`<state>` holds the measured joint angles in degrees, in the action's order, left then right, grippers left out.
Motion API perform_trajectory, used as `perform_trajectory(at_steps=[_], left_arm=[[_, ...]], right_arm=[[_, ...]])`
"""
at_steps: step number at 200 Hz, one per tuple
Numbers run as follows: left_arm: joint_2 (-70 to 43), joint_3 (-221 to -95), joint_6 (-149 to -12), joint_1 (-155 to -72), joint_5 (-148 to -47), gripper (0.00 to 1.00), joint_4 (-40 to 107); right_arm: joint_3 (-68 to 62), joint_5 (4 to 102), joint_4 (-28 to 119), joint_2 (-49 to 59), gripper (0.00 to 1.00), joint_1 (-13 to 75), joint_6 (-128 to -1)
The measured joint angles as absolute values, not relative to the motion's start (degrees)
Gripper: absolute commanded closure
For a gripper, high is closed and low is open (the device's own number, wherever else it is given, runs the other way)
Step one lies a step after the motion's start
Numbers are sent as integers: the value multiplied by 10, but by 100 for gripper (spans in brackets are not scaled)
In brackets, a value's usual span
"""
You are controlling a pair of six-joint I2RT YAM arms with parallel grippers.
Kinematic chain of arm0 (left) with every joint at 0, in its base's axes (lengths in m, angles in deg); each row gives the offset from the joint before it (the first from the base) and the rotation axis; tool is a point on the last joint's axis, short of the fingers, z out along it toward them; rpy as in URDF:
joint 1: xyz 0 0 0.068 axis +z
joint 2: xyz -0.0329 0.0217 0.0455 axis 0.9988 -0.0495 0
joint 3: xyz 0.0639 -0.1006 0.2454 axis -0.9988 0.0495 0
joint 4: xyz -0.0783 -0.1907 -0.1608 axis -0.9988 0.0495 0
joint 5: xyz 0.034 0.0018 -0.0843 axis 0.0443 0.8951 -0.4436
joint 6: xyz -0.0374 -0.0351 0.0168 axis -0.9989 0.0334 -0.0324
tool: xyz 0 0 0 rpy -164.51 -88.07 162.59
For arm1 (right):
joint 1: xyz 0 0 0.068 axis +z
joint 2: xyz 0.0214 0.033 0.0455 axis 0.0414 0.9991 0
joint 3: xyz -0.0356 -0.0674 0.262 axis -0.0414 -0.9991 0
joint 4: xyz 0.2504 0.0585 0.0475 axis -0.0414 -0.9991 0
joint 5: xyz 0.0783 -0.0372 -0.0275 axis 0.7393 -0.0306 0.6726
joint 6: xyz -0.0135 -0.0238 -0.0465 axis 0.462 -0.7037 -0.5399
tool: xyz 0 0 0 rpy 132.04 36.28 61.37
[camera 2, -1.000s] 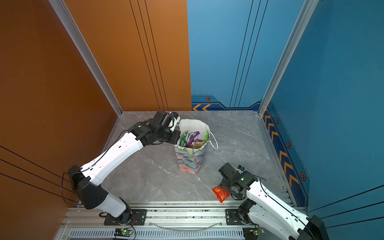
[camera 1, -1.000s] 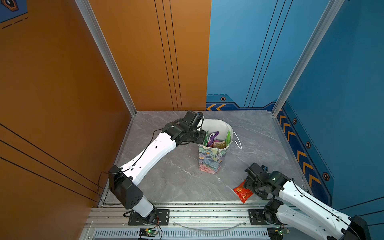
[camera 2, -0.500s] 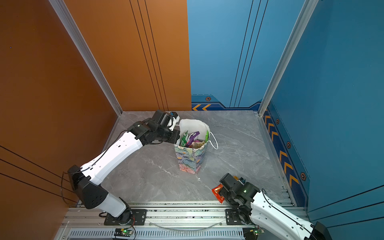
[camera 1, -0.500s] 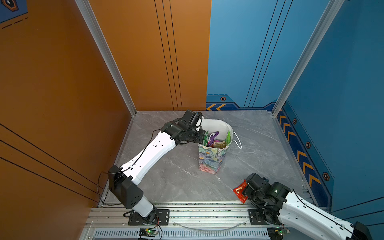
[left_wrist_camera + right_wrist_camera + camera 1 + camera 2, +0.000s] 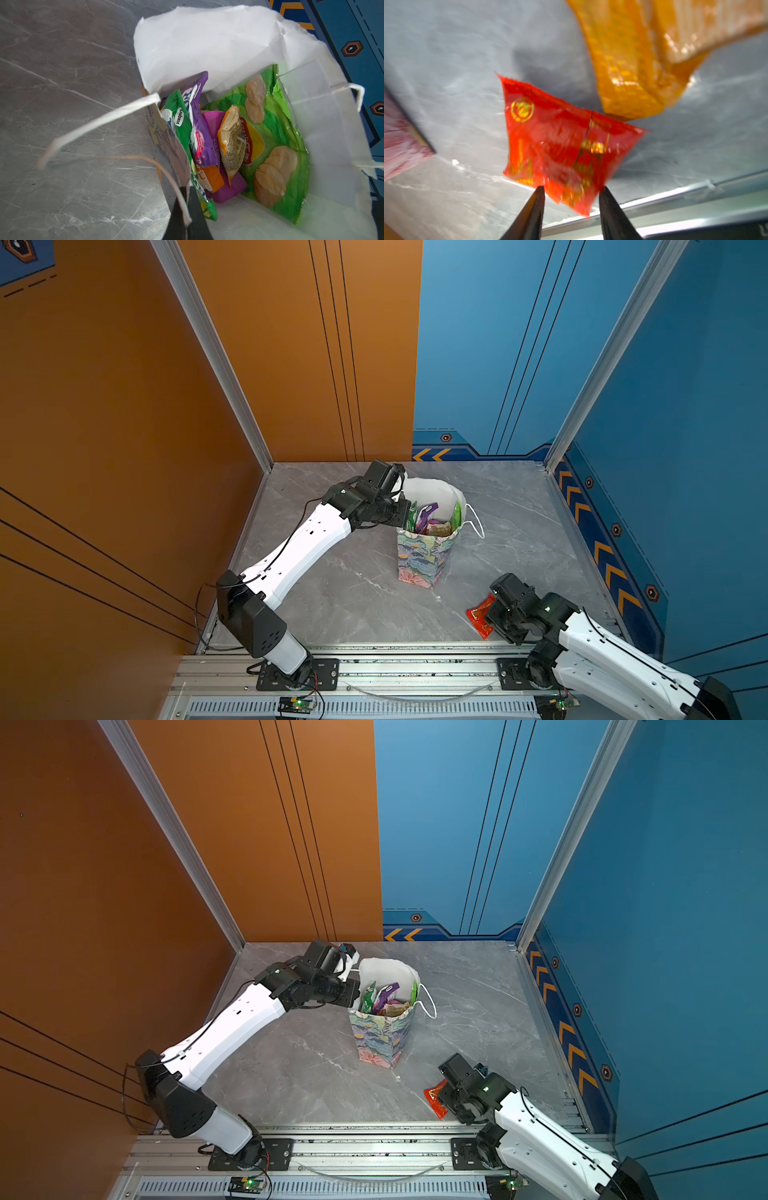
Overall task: Place the snacks into the paper bag
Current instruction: 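Close the right gripper on the red snack packet's corner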
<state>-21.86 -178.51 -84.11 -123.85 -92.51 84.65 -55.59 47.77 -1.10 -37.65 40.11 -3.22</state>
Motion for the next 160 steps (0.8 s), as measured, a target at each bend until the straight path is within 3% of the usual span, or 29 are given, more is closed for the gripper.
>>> perform_trajectory(at_steps=[122,146,160], left_arm=[[-219,-1785,-841,-1239,-925,99,847],[-219,-1785,-841,-1239,-925,99,847],[-219,-1785,-841,-1239,-925,99,847]], right_arm=[[-570,475,41,-327,43,387,-57],[-565,475,51,-308,46,387,-65],[-562,474,53,-300,54,387,-71]])
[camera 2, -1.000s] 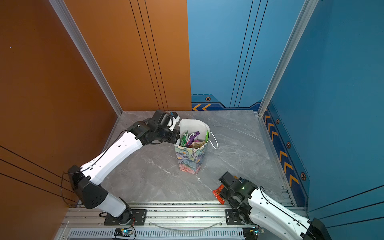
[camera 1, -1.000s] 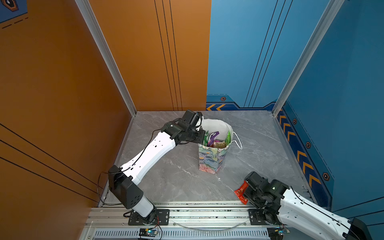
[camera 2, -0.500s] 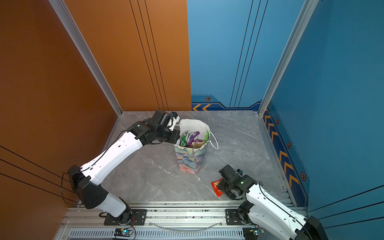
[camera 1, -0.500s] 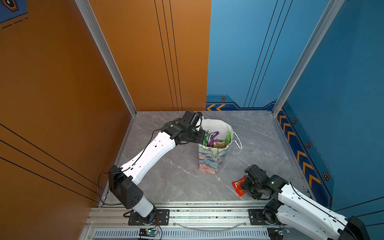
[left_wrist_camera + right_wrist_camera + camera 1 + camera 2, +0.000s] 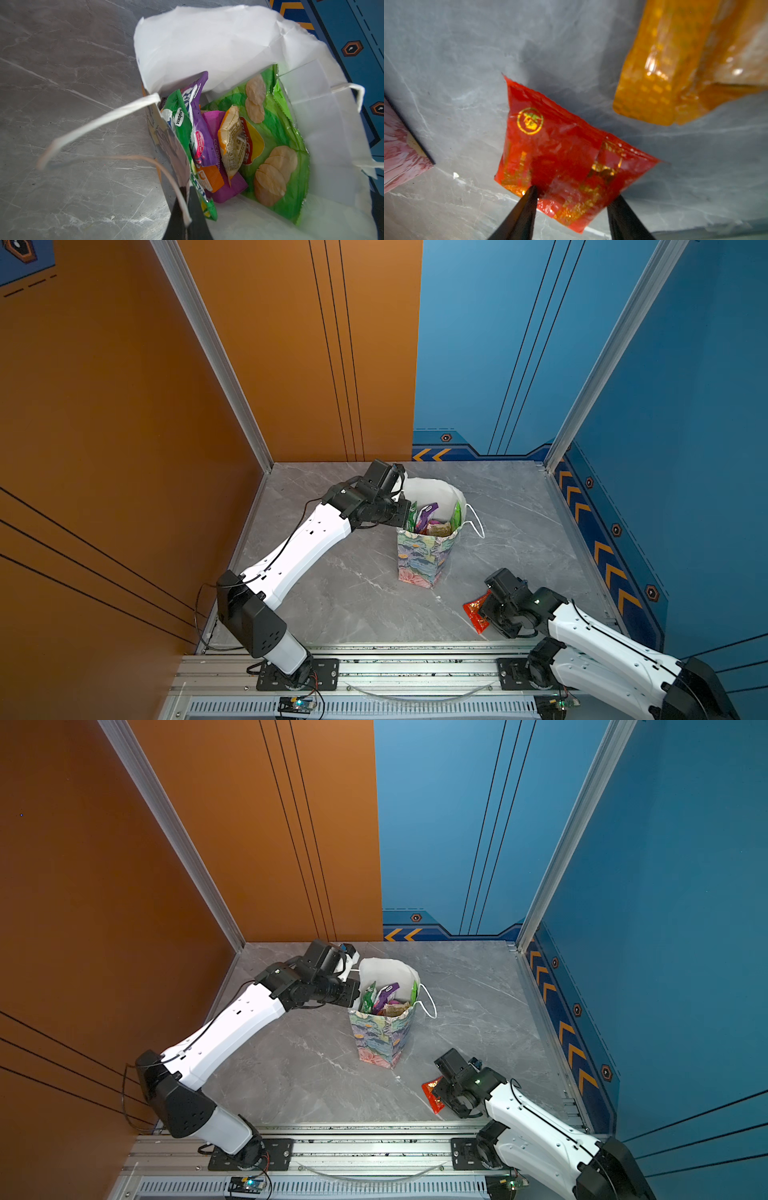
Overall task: Place the snacks into the paper bag
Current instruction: 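Close the right gripper on the red snack packet's corner, then lift the red packet and lower it into the paper bag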
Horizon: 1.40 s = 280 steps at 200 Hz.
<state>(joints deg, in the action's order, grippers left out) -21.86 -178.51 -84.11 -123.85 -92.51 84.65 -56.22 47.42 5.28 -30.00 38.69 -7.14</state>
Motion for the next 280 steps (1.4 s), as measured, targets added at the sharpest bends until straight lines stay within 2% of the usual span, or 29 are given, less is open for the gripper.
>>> perform_trajectory(at_steps=[35,57,107,167,238,280], left_arm=[[-219,-1785,-841,-1239,-925,99,847],[-219,-1785,-841,-1239,-925,99,847],[-219,-1785,-841,-1239,-925,99,847],[-219,-1785,-841,-1239,-925,99,847],[-219,-1785,-841,-1239,-924,99,847],[-219,-1785,-841,-1240,-924,99,847]], right_arm=[[-560,472,71,-282,82,384,-93],[-548,471,76,-282,92,384,-107],[-539,460,73,-288,97,381,-123],[-494,460,49,-291,100,327,-175],[-340,464,-8,-293,100,159,-327],[-243,471,-36,-284,100,98,-388]])
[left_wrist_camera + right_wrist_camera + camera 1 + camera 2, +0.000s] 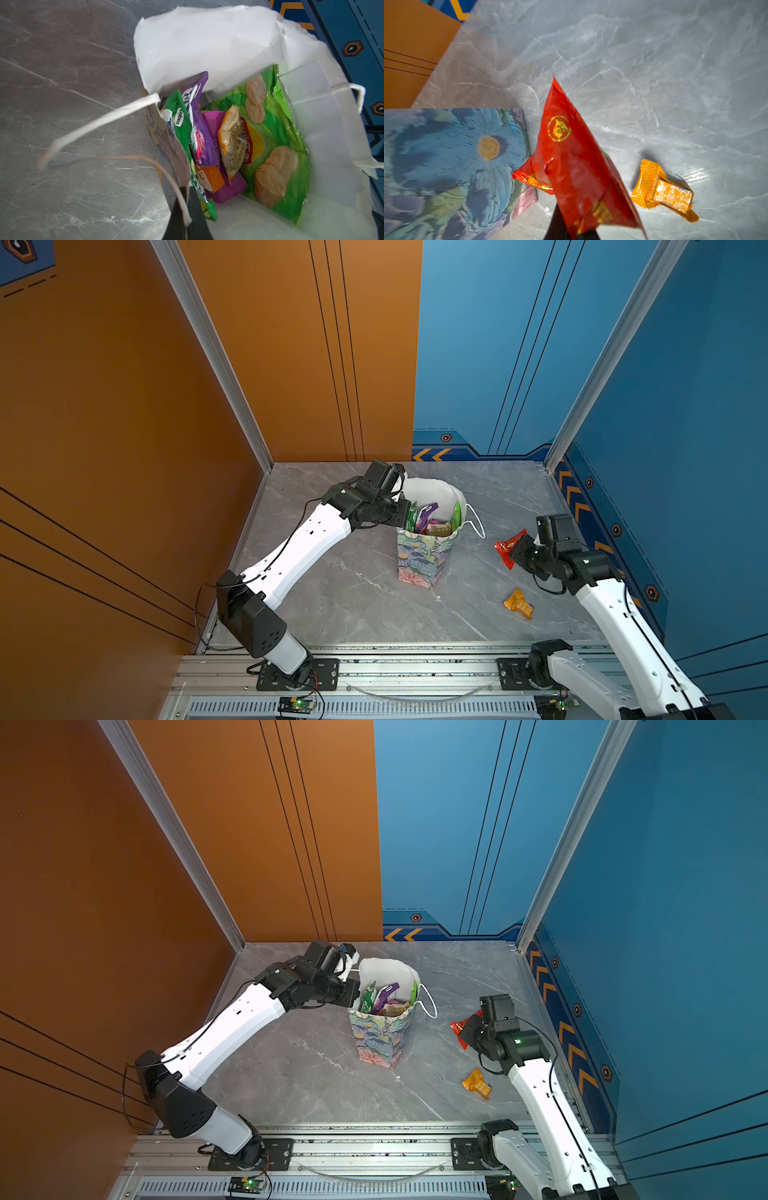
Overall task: Place the snacks into the paper bag
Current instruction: 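Lift the red packet and lower it into the paper bag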
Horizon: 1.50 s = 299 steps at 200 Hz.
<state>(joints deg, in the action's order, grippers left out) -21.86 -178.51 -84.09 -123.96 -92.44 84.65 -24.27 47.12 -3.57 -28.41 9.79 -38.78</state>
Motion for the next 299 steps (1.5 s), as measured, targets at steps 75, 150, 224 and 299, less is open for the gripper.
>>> perform_trajectory(at_steps=[75,150,224,299], left_arm=[[-219,-1785,-841,-1245,-920,99,847],[-219,-1785,-841,-1249,-918,99,845],[-218,-1785,-836,-1262,-909,99,843],[-218,-1785,-834,-1267,-900,99,843]], right_arm=[[-11,481,-27,-222,100,112,-427],[130,461,-33,-122,100,269,-452],[240,451,-89,17,100,372,-497],[269,460,-144,81,100,398,-521]])
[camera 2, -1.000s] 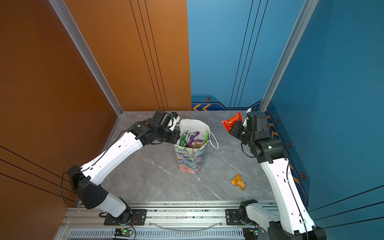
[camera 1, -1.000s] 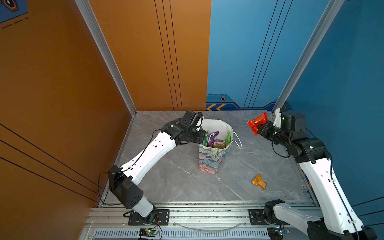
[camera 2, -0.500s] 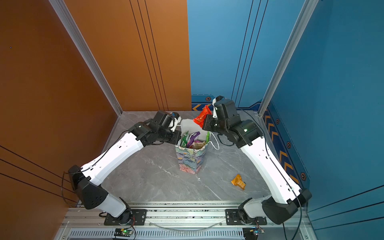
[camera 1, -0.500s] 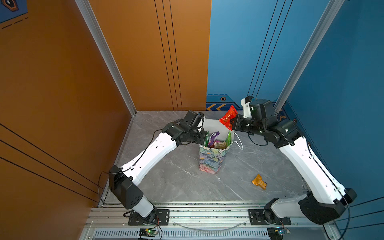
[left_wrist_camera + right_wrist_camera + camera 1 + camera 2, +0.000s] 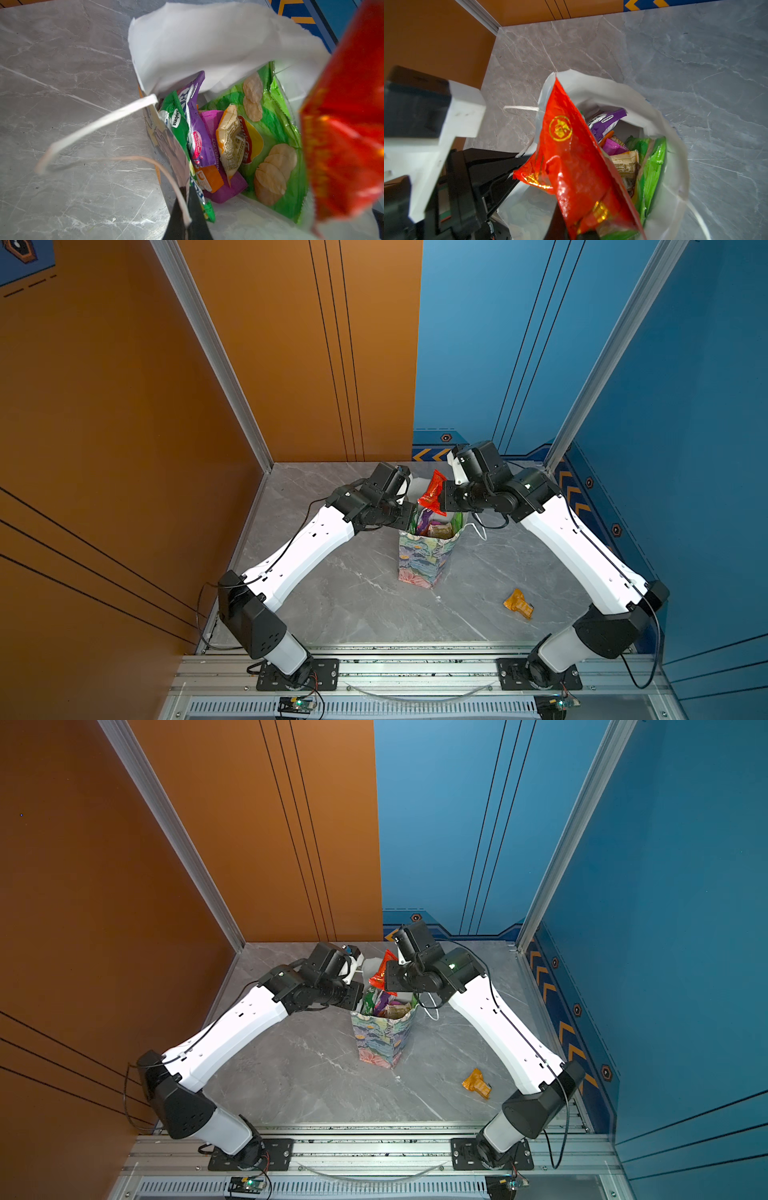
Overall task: Place the snacks into the paper bag
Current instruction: 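Lift the red packet and lower it into the paper bag, then open the right gripper to release the red packet into the bag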
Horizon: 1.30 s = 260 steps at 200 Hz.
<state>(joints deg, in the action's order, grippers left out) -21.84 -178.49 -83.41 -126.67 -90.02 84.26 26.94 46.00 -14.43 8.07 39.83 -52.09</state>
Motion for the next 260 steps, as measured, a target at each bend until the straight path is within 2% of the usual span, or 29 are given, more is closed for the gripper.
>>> perform_trajectory(at_steps=[111,135,159,186,260], left_arm=[[-218,-1785,-830,-1274,-889,99,843],[-218,-1785,-830,-1274,-888,99,843],[-218,-1785,-830,-1274,-888,99,843],[-218,-1785,-830,-1274,-886,99,843],[-218,-1785,-830,-1274,-885,99,843]], right_arm=[[293,460,-209,153,96,419,-547],[293,459,-214,154,91,428,-552],[294,459,-219,154,76,439,-555],[296,452,-221,154,68,440,-559],[301,401,-221,120,62,441,-559]])
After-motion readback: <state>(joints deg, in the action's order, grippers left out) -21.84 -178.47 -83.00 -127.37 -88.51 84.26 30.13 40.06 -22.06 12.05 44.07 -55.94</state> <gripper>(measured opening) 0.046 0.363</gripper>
